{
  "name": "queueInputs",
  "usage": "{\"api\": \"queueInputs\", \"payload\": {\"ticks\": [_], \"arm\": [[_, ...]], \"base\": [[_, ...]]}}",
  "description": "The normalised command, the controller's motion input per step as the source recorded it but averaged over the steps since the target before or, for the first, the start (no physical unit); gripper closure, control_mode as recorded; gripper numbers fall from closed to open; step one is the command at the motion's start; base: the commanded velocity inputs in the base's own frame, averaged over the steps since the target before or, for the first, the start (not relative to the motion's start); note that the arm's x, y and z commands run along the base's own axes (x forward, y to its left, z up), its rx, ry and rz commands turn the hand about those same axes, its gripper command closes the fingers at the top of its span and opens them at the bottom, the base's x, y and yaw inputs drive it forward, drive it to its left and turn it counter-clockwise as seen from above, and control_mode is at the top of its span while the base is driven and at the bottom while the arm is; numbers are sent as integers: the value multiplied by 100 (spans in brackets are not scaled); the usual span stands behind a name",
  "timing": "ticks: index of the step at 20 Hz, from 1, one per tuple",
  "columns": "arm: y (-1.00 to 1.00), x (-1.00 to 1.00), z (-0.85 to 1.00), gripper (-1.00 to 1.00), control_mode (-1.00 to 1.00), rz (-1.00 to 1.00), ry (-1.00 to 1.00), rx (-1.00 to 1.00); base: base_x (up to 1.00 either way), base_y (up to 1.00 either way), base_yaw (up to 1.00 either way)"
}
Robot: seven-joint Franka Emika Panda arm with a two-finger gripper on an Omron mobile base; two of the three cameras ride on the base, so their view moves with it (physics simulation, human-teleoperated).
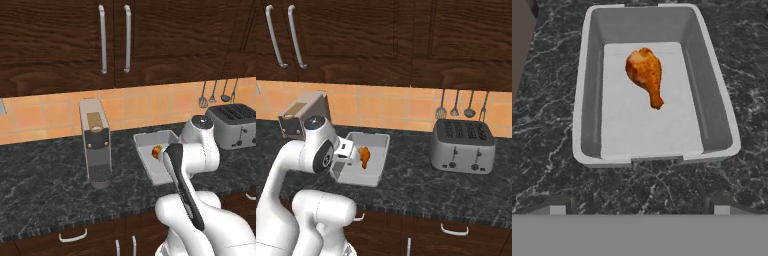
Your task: Place one tomato and one chicken drumstick in each tupperware on the nearby counter, to pack two identical lunches.
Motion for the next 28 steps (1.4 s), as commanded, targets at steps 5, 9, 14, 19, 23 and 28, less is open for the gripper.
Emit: {"api": "queueInputs", "payload": {"ticks": [5,9,14,19,23,28], "arm": [[-12,-22,5,-100,-100,-6,0,5],[-7,-39,3,-100,-100,3,-3,4],[0,-30,0,-100,-100,1,-3,-9],[0,-15,-23,-100,-100,0,-1,-3],[0,0,-1,-100,-100,0,-1,0],[0,-4,0,-100,100,0,0,0]], "base": [[0,0,0],[0,0,0],[0,0,0],[0,0,0],[0,0,0],[-4,-1,0]]}}
